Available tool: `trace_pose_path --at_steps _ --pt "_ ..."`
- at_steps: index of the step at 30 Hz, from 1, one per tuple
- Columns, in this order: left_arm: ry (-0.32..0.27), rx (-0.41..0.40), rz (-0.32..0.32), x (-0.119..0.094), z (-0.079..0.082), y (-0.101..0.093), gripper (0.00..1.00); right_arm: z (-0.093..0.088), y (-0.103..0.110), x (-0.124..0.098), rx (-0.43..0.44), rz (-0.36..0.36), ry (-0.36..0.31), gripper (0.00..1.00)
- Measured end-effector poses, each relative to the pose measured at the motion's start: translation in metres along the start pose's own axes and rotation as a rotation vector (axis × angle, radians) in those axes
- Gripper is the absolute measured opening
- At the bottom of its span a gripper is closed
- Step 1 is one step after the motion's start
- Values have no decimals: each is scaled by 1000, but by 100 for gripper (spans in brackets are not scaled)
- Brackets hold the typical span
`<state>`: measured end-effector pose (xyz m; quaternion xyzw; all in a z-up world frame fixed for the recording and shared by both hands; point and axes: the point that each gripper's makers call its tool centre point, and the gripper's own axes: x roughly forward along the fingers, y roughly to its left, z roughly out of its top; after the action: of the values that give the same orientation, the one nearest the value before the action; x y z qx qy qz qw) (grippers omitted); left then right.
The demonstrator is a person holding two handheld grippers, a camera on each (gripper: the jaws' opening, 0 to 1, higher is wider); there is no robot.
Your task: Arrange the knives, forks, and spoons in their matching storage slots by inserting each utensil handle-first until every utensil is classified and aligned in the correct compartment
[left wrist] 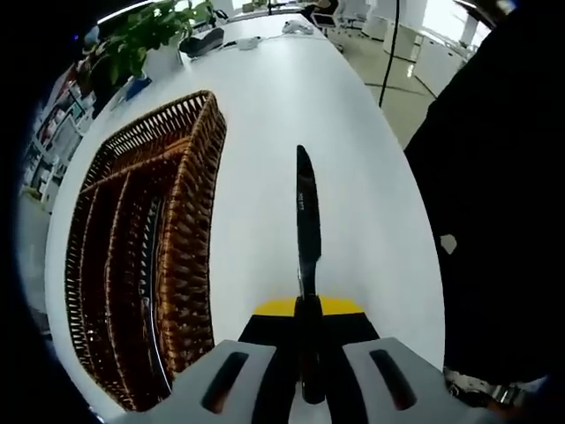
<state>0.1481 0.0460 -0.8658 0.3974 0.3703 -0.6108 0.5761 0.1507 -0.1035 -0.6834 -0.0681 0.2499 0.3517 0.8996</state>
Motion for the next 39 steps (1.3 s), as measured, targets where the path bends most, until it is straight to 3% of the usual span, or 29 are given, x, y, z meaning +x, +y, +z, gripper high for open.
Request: trace_pose_path --at_steps 4,11,22,23,24,27,31,32,35,39 --pt "13 1 -12 0 -5 -4 3 -2 3 1 -7 11 11 100" --pt "-38 -7 3 -6 1 -3 3 -6 4 5 -8 20 24 100" --pt "-56 -33 11 -8 0 -4 0 -3 4 9 -10 24 21 100" --pt "-156 -117 31 -17 17 4 0 -4 4 9 -12 26 23 100" --pt "-106 -93 36 -22 10 7 0 -5 5 9 -13 27 24 100" --pt "-86 -52 21 -19 6 5 0 -6 6 10 -10 31 25 100" --pt "-78 -58 7 -16 2 6 0 -3 6 11 -12 34 21 100" --pt "-18 -132 -39 -15 -7 -1 0 -3 6 11 -12 33 21 100" --pt "-21 -121 -19 -7 -6 0 9 -4 5 12 -11 32 23 100" --pt "-6 -130 -24 -1 -5 -6 9 -4 4 10 -6 28 21 100"
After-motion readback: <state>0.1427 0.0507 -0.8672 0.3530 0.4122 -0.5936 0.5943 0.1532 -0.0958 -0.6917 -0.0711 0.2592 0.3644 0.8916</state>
